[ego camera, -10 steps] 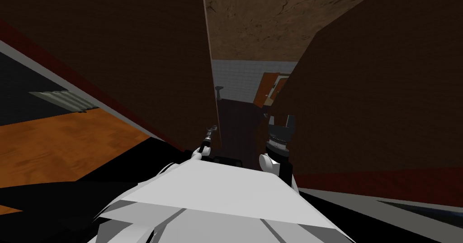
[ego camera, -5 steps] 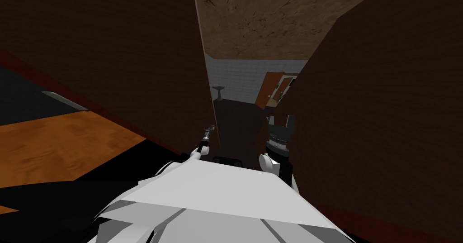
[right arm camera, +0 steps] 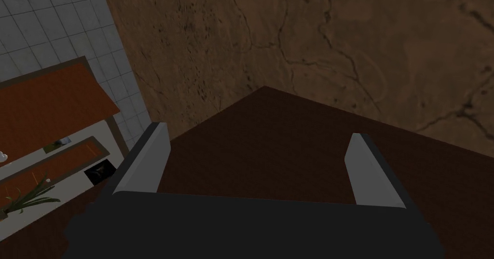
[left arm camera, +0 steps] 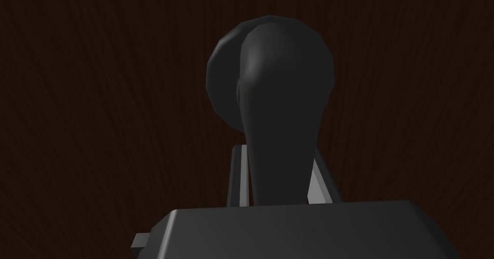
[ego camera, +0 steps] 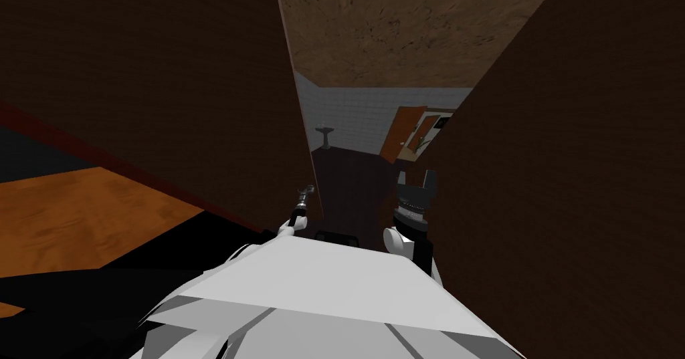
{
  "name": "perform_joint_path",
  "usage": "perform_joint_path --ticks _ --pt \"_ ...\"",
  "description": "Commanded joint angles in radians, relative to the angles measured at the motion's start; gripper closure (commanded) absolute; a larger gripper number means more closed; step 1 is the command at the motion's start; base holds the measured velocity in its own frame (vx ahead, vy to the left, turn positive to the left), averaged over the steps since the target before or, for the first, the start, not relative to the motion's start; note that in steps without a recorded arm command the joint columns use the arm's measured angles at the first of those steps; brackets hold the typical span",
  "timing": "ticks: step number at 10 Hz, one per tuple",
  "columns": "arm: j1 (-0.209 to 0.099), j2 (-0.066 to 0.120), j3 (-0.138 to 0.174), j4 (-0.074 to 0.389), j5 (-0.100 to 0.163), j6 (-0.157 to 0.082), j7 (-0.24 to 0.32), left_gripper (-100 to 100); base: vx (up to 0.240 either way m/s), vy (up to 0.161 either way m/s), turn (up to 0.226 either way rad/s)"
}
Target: Push the door open
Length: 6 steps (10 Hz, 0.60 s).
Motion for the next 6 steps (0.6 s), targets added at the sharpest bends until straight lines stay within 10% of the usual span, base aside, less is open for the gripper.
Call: perform_joint_path --ticks 1,6 --pt "-0.018 0.009 0.016 0.028 0.008 -0.016 0.000 100 0.164 -0.068 0.056" --pt "-0.008 0.014 0.045 0.021 0.025 -0.013 -0.013 100 0.127 -0.038 0.041"
